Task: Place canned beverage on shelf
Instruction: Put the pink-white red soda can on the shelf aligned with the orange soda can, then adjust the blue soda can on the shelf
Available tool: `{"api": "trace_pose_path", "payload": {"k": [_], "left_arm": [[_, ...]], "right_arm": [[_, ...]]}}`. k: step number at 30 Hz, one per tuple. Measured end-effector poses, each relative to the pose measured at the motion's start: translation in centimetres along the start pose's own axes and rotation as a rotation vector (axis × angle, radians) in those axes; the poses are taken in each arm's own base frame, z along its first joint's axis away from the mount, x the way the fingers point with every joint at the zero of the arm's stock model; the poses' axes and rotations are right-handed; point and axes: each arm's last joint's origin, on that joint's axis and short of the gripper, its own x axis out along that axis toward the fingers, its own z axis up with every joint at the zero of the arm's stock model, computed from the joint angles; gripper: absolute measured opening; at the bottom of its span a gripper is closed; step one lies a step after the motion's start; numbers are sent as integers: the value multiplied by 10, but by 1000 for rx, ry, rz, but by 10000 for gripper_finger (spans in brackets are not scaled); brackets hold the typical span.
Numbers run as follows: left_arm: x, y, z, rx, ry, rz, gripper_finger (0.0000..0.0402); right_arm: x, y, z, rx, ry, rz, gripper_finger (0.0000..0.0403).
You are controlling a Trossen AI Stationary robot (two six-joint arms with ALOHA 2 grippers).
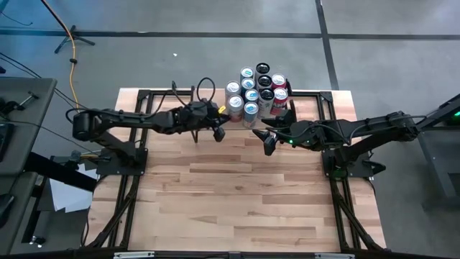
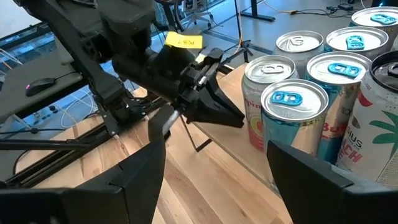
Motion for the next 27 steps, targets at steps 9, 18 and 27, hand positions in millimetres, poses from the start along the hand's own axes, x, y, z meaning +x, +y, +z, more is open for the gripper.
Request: {"api": "trace_pose_path", "payload": {"k": [9, 18, 27], "left_arm": [[-14, -16, 11, -98, -84, -68, 0], [-6, -36, 8, -140, -169, -25, 0], [9, -42, 14, -134, -217, -80, 0]], "right_arm": [[0, -3, -3, -30, 7, -57, 266], [0, -4, -3, -39, -9, -91, 266], [0, -5, -2, -49, -14, -102, 266]]}}
